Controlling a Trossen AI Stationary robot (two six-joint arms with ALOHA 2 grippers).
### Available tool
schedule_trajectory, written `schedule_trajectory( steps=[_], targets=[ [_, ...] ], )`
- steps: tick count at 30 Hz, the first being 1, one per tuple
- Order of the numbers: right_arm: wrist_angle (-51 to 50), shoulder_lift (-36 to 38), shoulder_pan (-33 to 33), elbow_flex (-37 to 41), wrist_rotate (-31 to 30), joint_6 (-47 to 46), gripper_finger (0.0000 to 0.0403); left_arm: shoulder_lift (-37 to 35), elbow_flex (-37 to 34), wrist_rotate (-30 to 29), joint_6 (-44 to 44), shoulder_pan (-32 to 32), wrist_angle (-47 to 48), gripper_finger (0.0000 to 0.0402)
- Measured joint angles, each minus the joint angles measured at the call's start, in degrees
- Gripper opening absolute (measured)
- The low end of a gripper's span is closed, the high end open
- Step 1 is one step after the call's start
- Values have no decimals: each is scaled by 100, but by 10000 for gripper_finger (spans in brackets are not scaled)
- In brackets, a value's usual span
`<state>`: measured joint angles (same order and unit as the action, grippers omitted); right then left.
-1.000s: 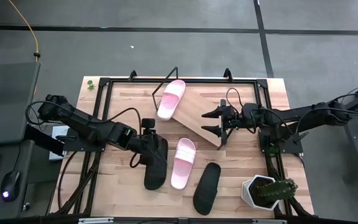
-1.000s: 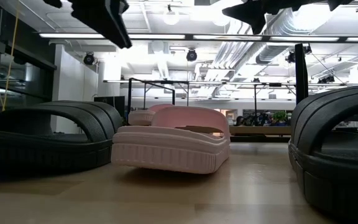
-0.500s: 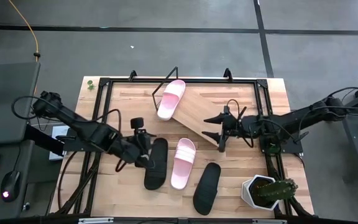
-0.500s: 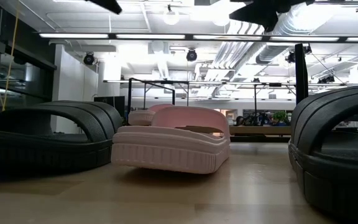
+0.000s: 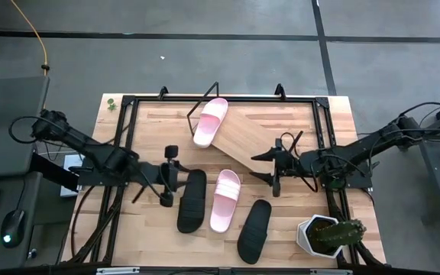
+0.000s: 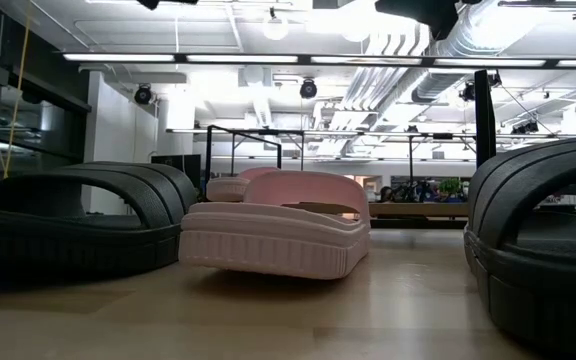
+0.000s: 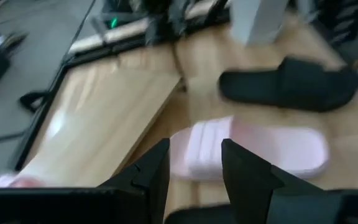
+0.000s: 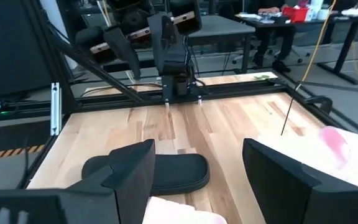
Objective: Pick and place slides into the shelf
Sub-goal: Put the pink slipper on the shelf
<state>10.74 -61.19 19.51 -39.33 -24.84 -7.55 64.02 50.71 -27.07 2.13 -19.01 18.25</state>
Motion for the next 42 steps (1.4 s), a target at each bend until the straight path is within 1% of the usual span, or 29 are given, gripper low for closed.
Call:
schedule_trajectory(
  steps=[2,3,5,7,9,15,17,19,21,22,25,28,34,36,42],
  targets=[
    [40,0,17,0,-110,54,233,-255,-222,297,42,147,-361,128],
    [78,0,17,0,-141,104,233,-409,-340,352,41,216,-418,128],
    [75,0,17,1,-201,203,233,-645,-500,389,-54,340,-611,128],
    [29,-63,17,-41,-279,254,233,-926,-694,391,-203,482,-549,128],
    [-278,-165,30,-171,-405,265,233,-1132,-831,393,-350,594,-644,128],
    [-1007,-964,66,-1033,-502,249,233,-1680,-1147,395,-591,713,-625,128],
    [-1312,-1272,99,-1368,-525,296,233,-1731,-1148,400,-651,699,-765,128],
    [-1542,-1610,140,-1716,-563,365,233,-1835,-1177,418,-694,700,-635,128],
    [-1950,-1956,221,-2060,-876,373,233,-1844,-1145,434,-710,700,-718,128],
    [-2166,-2135,252,-2238,-1062,345,233,-1878,-1158,439,-710,703,-611,128],
    [-2953,-2667,370,-2718,-1512,123,233,-1884,-1159,437,-706,701,-587,128],
    [-3385,-3164,434,-3146,-1559,-14,233,-1895,-1162,420,-704,700,-563,128],
    [-3974,-4015,500,-4196,-1799,148,233,-1897,-1162,407,-704,700,-561,128],
    [-4316,-4258,530,-4545,-1864,123,233,-1897,-1162,400,-704,700,-558,128],
    [-5238,-4950,719,-5283,-1872,-437,233,-1905,-1162,380,-693,700,-451,128]
  ],
)
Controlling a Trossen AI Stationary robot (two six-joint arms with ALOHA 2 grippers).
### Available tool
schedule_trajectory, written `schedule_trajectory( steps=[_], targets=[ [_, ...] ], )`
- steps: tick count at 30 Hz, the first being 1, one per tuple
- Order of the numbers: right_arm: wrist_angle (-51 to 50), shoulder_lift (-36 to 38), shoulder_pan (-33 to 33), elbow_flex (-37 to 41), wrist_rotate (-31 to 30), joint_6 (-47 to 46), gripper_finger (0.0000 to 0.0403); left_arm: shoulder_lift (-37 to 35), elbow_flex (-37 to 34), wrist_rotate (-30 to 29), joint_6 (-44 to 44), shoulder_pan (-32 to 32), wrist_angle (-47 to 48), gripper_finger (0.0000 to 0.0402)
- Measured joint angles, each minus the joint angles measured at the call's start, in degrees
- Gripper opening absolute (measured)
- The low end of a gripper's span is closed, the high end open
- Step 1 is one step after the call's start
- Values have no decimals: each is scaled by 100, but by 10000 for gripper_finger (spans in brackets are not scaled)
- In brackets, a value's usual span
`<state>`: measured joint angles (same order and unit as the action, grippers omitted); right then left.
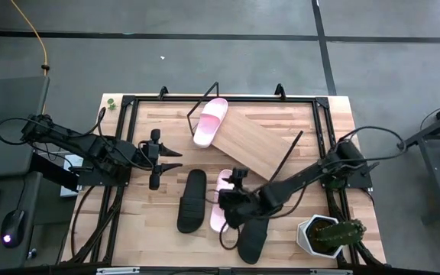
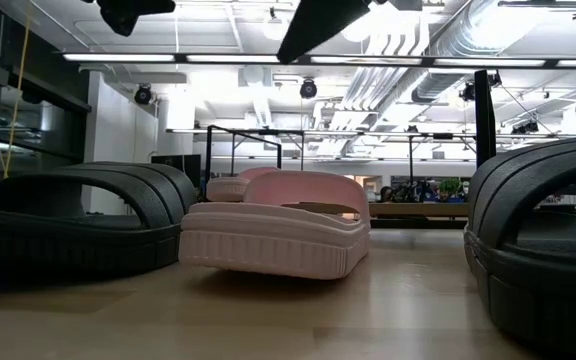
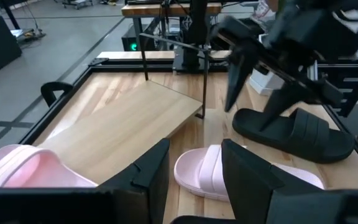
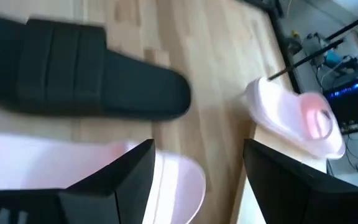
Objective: Pick and place slides into the shelf
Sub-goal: Put the pink slipper on the shelf
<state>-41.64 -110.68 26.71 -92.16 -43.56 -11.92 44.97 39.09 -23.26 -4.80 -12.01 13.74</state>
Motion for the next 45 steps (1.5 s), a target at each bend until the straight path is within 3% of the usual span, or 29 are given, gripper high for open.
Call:
schedule_trajectory(
  steps=[13,34,45],
  targets=[
    [-663,-537,435,-101,-599,-905,233,-105,2,-33,4,0,18,128],
    [-701,-1015,441,-99,-435,-1303,233,-107,2,-33,48,0,17,128],
    [293,-1015,443,599,-248,-1279,233,-107,2,-33,48,0,15,128]
  ],
)
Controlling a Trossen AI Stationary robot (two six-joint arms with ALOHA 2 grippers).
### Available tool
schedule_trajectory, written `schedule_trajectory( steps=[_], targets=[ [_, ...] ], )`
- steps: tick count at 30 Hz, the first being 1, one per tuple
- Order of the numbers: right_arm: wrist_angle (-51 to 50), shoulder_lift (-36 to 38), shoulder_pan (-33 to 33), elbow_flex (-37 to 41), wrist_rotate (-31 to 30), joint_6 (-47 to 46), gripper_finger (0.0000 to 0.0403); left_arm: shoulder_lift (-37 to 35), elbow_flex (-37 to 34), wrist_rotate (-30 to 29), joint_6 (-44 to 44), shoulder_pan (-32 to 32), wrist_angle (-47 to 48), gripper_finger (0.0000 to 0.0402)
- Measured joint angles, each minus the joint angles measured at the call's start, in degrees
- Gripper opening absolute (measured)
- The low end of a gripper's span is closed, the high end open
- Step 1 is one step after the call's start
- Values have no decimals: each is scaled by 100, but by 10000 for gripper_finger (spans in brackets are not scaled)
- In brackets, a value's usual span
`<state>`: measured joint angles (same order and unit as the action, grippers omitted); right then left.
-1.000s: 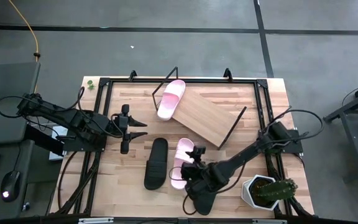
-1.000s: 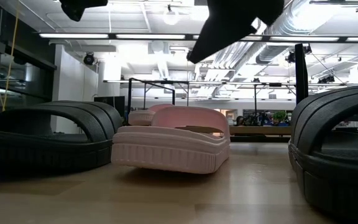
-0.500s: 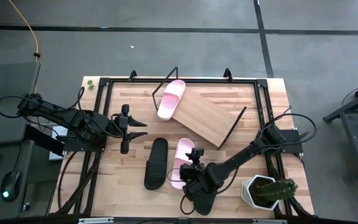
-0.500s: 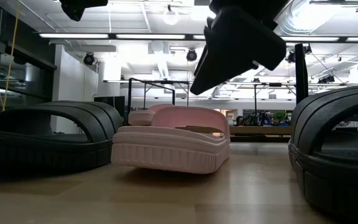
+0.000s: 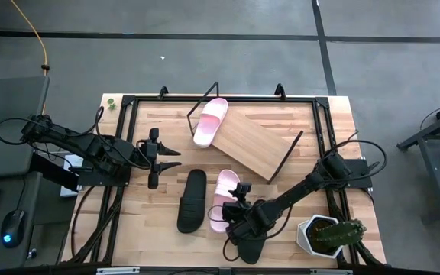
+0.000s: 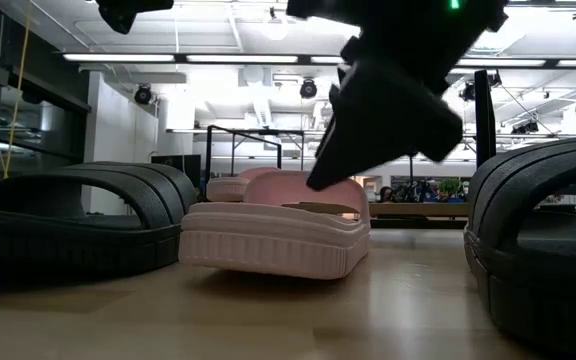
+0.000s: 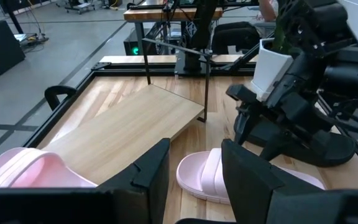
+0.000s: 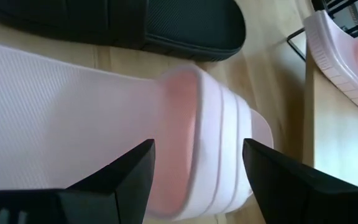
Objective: Pick and place slides into the shelf
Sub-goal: Put the pink slipper on the shelf
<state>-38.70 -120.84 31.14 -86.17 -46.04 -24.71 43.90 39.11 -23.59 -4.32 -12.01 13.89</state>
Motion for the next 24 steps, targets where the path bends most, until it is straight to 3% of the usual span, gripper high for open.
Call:
schedule_trajectory(
  steps=[24],
  targets=[
    [117,-44,-227,81,-178,-70,233,-2,0,0,0,0,-8,128]
  ],
)
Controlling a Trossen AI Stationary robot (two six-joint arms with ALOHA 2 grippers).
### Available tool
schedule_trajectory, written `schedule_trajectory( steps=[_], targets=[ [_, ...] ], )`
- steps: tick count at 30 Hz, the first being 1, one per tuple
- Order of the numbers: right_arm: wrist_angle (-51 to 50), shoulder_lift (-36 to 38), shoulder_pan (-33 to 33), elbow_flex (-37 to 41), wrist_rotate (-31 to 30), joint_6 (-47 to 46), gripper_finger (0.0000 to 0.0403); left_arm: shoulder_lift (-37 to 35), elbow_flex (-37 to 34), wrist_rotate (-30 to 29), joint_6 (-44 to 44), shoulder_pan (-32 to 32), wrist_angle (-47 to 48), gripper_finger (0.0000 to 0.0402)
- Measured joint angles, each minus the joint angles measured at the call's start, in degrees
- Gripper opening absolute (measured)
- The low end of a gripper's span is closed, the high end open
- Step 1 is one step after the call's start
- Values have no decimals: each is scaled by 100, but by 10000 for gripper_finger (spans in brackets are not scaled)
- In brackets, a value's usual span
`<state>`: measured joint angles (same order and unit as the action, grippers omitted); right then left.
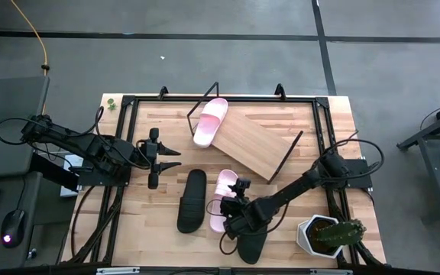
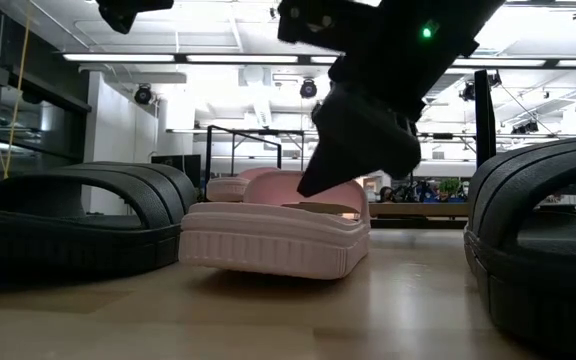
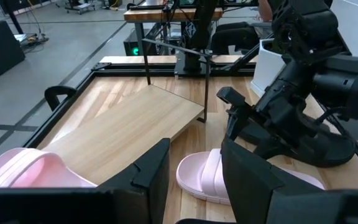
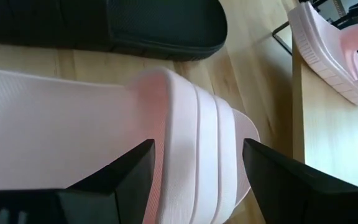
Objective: Pick and place slides into the shelf
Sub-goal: Put the pink slipper on the shelf
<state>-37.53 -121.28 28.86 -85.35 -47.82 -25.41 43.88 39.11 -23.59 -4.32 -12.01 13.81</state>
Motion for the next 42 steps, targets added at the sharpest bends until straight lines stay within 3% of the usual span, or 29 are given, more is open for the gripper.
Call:
schedule_trajectory(
  steps=[15,20,35,42],
  targets=[
    [-36,-251,-2,3,-180,-140,225,-2,2,2,20,1,-28,128],
    [-36,-251,-2,3,-165,-168,187,0,2,2,20,2,-25,128],
    [27,-251,-56,-8,161,-269,11,0,2,0,20,2,-25,128],
    [-6,-251,-108,-41,261,-273,7,0,2,2,20,2,-23,128]
  ],
)
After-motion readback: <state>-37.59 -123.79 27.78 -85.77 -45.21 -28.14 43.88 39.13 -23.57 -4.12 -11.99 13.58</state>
